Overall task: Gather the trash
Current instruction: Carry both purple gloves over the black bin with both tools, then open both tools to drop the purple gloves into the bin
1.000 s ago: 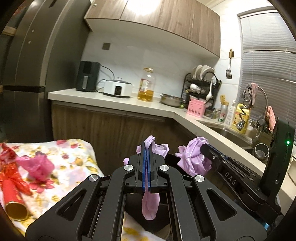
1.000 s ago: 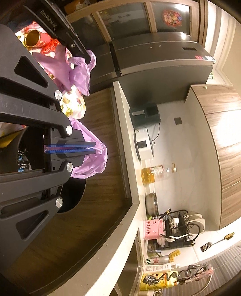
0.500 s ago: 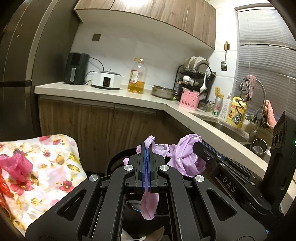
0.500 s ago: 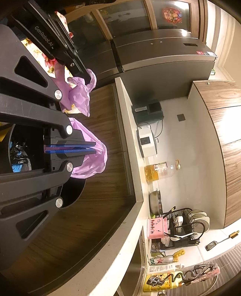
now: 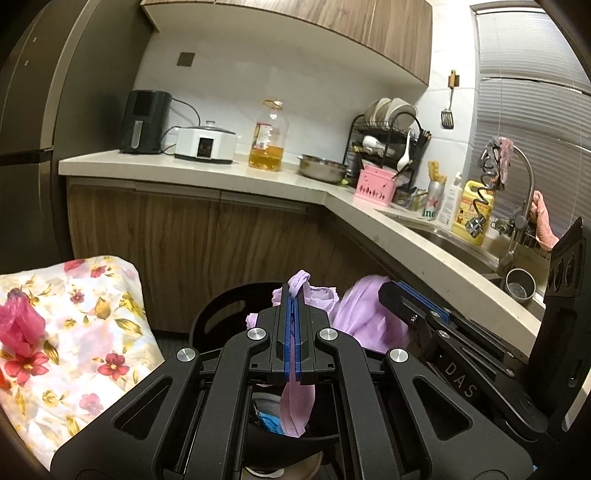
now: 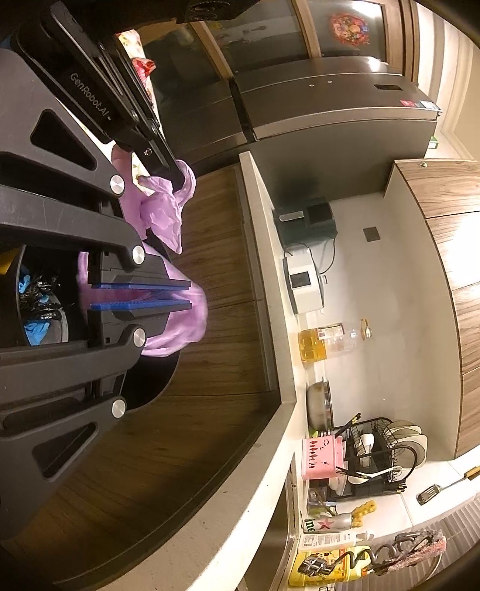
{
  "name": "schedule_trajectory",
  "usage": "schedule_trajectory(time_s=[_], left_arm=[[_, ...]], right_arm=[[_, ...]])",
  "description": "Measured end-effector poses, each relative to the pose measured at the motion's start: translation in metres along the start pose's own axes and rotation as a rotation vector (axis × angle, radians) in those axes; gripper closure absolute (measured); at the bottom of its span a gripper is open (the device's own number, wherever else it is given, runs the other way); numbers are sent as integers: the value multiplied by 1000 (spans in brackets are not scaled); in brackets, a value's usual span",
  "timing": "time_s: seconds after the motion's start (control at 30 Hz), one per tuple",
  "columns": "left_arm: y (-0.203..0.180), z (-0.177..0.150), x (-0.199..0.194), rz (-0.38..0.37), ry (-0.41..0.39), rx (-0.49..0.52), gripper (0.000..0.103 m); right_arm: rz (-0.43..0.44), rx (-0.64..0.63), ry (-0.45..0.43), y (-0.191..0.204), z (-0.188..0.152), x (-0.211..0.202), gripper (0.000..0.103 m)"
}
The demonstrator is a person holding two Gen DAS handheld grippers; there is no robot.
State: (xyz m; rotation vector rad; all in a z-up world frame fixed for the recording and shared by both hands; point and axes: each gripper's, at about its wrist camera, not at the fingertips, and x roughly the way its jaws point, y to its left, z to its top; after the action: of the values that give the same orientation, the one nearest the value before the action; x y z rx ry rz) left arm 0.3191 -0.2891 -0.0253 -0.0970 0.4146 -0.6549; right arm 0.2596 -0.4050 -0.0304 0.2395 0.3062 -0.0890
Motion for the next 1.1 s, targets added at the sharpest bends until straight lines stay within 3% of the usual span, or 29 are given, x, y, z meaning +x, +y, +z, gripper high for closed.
schedule_trajectory(time_s=[0.13, 0.27, 0.37, 0.43, 0.63, 0.83, 1.1], left_arm=[[2, -3, 7, 15, 20, -4, 102], [5, -5, 8, 32, 31, -10, 91], [6, -6, 5, 48, 26, -9, 76], [8, -6, -1, 60, 15, -21, 59], [15, -7, -25, 149, -27, -25, 28], [24, -12, -55, 265, -49, -12, 22], [43, -27, -99, 381, -73, -20, 21]], right_arm=[[-7, 9, 5, -4, -2, 1, 83], [-19, 26, 0, -9, -2, 0, 77], [-27, 32, -3, -9, -3, -3, 73], [-30, 31, -6, -8, -4, -5, 68], [-28, 33, -13, -4, -7, -13, 51], [-9, 49, -20, 2, -10, -22, 40], [14, 38, -41, 20, -13, -40, 39]])
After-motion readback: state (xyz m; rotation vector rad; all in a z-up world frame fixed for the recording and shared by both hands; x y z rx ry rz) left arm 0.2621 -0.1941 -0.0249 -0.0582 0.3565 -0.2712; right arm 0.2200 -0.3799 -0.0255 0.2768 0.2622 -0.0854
